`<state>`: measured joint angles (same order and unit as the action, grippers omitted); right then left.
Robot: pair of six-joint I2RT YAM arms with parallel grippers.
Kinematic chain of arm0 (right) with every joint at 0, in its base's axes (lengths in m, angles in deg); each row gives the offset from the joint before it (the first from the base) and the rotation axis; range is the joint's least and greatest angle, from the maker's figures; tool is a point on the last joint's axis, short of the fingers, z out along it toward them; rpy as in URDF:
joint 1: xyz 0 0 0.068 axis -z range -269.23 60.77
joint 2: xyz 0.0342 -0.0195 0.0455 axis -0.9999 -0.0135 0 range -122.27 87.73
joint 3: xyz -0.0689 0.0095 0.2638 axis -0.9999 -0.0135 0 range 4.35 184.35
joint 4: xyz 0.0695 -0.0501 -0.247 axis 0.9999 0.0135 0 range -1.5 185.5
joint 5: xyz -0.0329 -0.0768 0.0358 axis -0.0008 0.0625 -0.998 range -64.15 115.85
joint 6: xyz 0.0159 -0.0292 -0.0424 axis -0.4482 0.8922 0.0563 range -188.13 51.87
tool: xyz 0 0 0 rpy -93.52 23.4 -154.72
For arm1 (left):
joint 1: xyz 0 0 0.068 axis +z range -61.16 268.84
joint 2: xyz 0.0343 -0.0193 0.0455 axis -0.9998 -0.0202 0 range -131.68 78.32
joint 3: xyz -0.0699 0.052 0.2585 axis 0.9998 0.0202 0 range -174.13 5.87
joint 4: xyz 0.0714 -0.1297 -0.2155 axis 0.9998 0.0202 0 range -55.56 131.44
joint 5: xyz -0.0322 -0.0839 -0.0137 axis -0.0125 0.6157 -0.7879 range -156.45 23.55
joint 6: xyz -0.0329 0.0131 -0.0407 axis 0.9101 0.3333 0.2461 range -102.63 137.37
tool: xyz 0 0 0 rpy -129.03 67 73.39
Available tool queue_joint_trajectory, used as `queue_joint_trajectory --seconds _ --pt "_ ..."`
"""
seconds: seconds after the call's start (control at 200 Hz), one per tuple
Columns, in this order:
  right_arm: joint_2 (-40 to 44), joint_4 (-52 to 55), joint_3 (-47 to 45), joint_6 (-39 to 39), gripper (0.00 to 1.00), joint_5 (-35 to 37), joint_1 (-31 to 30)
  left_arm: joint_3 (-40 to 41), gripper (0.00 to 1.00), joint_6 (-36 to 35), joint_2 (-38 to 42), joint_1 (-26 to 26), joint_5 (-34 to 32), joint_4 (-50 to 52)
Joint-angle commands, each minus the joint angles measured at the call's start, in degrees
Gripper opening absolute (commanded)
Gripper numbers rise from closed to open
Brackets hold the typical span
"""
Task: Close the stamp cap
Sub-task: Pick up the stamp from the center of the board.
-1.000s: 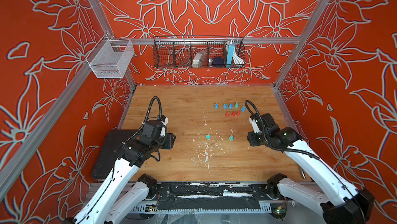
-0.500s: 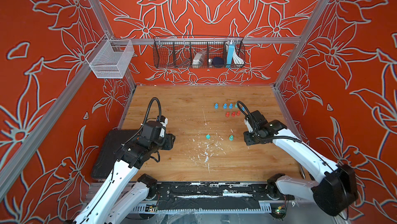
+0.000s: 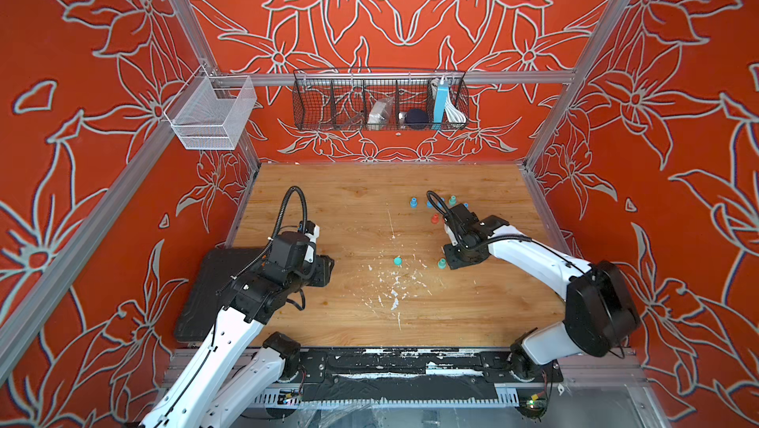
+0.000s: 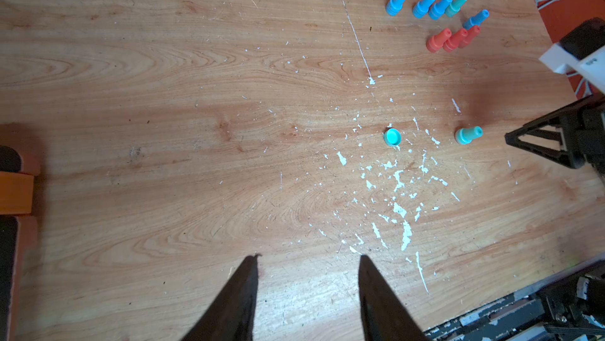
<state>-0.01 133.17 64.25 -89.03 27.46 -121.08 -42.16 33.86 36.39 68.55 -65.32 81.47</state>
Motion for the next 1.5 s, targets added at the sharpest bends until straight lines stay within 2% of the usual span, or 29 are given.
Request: queue_joint_trajectory --seconds 0.0,0.736,1.036,1.271,1.496 --pt "-2.6 -1.69 2.27 -1.66 0.49 0.91 -0.83 -0.05 0.5 -0.73 0.62 0.26 -0.64 -0.27" --pt "-10.32 -5.06 4.35 -2.0 0.45 -0.31 -2.16 -0.05 0.5 -0.82 0.4 0.47 -1.04 -0.27" --pt "-11.66 -5.86 4.26 -1.59 0.34 -0.79 -2.25 -0.05 0.5 -0.76 0.27 0.61 -0.95 -0.27" --pt "-11.26 -6.17 3.22 -1.77 0.29 -0.62 -2.38 -0.05 0.5 -0.78 0.27 0.69 -0.95 -0.27" --pt "-11.4 -6.03 2.94 -1.88 0.29 -0.98 -2.42 -0.03 0.5 -0.78 0.36 0.87 -0.95 -0.27"
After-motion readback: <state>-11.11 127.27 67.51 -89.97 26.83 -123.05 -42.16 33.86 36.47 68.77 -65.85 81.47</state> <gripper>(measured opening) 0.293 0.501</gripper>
